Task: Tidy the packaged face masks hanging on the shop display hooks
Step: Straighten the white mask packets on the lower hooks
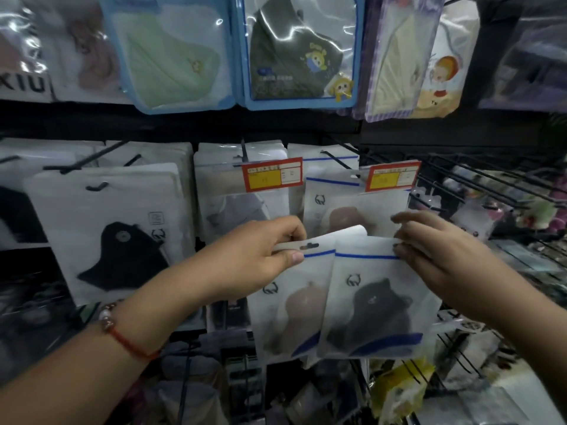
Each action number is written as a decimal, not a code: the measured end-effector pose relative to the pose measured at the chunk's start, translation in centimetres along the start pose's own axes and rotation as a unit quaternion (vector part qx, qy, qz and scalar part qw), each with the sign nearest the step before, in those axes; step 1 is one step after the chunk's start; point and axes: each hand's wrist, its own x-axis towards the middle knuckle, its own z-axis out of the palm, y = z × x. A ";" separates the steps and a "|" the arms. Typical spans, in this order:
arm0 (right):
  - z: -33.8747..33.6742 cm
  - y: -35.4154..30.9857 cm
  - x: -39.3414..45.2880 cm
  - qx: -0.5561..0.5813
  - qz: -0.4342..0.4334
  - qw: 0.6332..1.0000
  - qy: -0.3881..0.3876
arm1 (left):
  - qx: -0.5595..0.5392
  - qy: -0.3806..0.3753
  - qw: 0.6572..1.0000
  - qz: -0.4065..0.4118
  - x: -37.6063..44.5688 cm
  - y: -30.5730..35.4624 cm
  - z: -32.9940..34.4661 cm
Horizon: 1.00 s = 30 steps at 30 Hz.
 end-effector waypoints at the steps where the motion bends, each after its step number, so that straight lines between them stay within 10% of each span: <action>1: 0.2 0.0 0.4 -0.002 0.002 1.000 -0.011 | 0.014 0.009 1.000 -0.001 0.0 -0.1 0.1; 18: 1.6 1.0 1.7 -0.035 -0.093 0.993 0.057 | 0.194 0.259 0.932 0.161 1.0 -0.3 3.2; 30: -3.2 2.2 2.7 -0.144 -0.167 0.975 0.039 | 0.029 0.251 0.960 0.117 3.8 2.9 3.6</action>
